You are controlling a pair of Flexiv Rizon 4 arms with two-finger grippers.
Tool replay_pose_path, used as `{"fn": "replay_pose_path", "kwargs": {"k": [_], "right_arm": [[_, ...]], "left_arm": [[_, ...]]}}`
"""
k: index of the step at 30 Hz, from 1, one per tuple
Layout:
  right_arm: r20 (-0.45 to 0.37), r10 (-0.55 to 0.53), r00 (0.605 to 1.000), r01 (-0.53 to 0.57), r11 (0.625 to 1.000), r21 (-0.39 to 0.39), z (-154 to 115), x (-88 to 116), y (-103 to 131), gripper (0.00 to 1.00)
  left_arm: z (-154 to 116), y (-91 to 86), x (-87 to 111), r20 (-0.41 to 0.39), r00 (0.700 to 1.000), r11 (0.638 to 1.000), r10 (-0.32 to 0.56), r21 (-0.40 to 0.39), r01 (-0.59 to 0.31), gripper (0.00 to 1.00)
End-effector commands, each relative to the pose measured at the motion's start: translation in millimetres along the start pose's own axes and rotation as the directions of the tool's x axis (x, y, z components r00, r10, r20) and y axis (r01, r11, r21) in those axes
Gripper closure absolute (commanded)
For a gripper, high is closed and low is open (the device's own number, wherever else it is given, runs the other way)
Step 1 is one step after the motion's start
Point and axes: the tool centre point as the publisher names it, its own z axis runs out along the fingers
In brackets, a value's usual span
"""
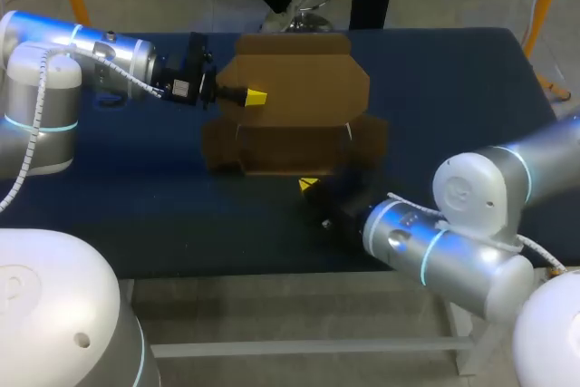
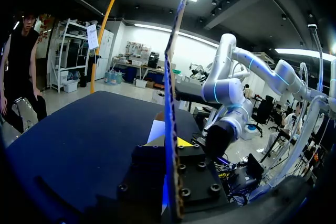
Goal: Assemble the packaging by folding the flat box into shape, placing the metal phone stand inside, and closing the box properly
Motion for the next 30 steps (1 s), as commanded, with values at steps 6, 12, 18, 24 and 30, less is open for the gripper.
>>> {"fn": "replay_pose_path", "kwargs": {"k": [6,12,18,24,30], "right_arm": [[-0.048,0.008,0.999,-0.008,1.000,-0.007,-73,-4,-4,1.00],[-0.097,-0.001,0.995,0.000,1.000,-0.008,-106,-8,-10,1.00],[-0.176,-0.024,0.984,0.025,1.000,0.005,-130,-20,-23,1.00],[-0.194,-0.022,0.981,0.025,1.000,0.012,-148,-32,-30,1.00],[-0.214,-0.028,0.976,0.031,0.999,0.012,-158,-46,-33,1.00]], "left_arm": [[0,2.1,-0.5,-0.002,1.000,1.000,-0.001,-0.003,0.001,1.00],[0,2.1,-0.5,-0.002,1.000,1.000,-0.001,-0.003,0.001,1.00],[0,2.1,-0.5,-0.002,1.000,1.000,-0.001,-0.003,0.001,1.00],[0,2.1,-0.5,-0.002,1.000,1.000,-0.001,-0.003,0.001,1.00],[0,2.1,-0.5,-0.002,1.000,1.000,-0.001,-0.003,0.001,1.00]]}}
